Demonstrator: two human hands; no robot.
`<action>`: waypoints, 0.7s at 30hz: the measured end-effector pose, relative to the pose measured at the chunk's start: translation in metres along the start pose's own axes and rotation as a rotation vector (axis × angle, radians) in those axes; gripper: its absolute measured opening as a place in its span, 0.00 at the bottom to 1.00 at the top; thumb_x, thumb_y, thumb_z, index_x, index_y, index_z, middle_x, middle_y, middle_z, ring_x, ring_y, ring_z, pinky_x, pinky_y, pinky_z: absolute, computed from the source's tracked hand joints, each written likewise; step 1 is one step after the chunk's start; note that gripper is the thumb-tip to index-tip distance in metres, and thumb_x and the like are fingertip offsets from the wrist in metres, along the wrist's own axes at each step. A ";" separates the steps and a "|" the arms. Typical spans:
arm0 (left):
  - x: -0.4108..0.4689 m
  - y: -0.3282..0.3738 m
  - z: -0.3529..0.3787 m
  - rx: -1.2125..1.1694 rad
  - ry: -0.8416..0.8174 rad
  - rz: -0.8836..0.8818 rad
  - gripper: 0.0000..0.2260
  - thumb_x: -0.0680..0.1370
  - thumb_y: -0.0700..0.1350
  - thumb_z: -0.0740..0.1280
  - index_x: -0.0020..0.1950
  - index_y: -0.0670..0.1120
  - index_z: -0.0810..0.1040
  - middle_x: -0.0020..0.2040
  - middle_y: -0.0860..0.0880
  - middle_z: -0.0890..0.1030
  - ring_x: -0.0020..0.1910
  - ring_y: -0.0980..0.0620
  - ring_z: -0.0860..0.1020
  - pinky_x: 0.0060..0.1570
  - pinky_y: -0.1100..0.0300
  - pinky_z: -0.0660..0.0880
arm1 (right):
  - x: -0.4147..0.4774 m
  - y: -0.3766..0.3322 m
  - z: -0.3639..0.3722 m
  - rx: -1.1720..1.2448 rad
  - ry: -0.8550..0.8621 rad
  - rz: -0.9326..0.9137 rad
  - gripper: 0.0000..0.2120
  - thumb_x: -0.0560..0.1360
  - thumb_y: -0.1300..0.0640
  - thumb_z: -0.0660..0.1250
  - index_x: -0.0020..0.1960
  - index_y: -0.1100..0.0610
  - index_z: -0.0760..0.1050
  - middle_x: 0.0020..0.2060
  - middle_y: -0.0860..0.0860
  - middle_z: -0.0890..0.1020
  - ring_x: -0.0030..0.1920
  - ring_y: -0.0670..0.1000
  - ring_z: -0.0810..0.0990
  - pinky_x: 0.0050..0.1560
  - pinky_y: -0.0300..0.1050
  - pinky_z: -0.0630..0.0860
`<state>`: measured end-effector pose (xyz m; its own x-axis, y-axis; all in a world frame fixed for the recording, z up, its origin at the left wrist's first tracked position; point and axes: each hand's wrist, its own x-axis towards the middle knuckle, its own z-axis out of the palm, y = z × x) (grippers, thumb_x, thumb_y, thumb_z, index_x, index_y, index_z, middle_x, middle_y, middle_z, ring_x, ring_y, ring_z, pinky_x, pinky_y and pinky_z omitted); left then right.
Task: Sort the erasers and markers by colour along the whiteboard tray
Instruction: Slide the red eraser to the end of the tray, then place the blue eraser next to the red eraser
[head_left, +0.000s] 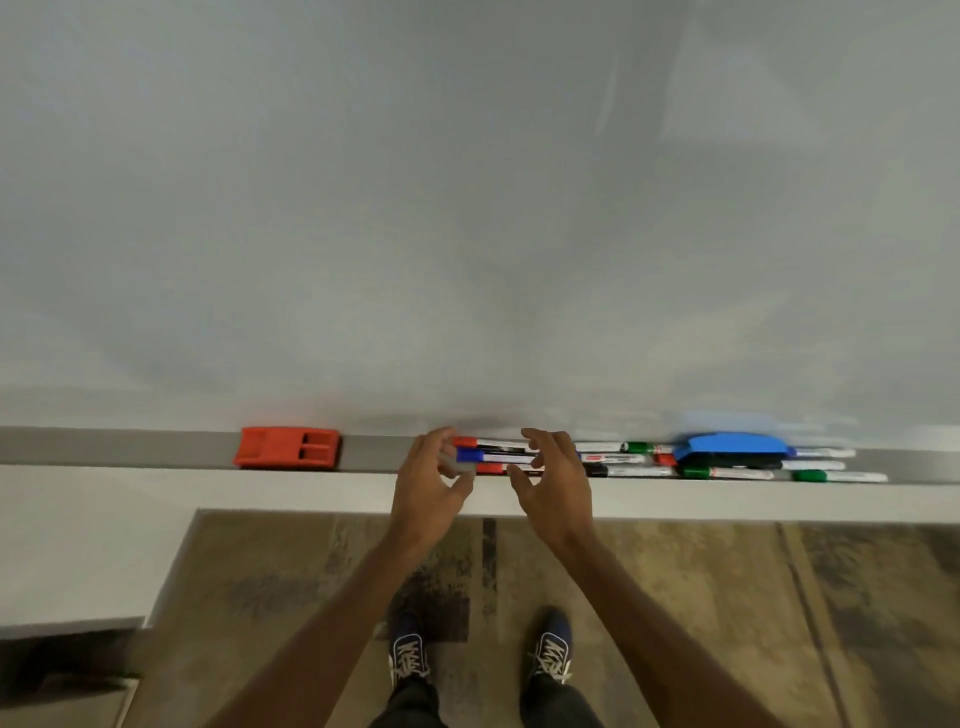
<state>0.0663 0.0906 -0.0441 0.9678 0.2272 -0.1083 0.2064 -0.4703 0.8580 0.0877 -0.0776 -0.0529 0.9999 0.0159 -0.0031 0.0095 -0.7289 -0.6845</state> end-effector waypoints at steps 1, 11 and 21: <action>-0.003 0.010 0.017 -0.018 -0.016 -0.006 0.22 0.72 0.40 0.76 0.64 0.49 0.75 0.52 0.52 0.80 0.42 0.56 0.80 0.40 0.71 0.77 | 0.000 0.014 -0.016 0.007 0.020 0.015 0.23 0.74 0.55 0.74 0.67 0.51 0.73 0.61 0.50 0.77 0.51 0.48 0.80 0.48 0.47 0.82; -0.023 0.091 0.165 -0.121 -0.174 -0.011 0.25 0.70 0.50 0.78 0.64 0.48 0.75 0.52 0.50 0.81 0.45 0.53 0.81 0.46 0.55 0.80 | 0.010 0.130 -0.140 0.077 0.162 0.123 0.21 0.74 0.51 0.74 0.64 0.56 0.75 0.57 0.53 0.77 0.50 0.49 0.78 0.50 0.39 0.77; -0.008 0.132 0.260 -0.057 -0.270 -0.074 0.15 0.75 0.51 0.73 0.56 0.44 0.78 0.46 0.49 0.79 0.45 0.52 0.78 0.42 0.65 0.71 | 0.036 0.223 -0.209 0.176 0.341 0.397 0.17 0.77 0.52 0.70 0.62 0.58 0.76 0.56 0.57 0.76 0.45 0.51 0.79 0.50 0.42 0.72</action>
<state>0.1231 -0.1955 -0.0606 0.9554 0.0198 -0.2947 0.2766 -0.4106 0.8689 0.1290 -0.3827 -0.0537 0.8743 -0.4804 -0.0698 -0.3421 -0.5077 -0.7907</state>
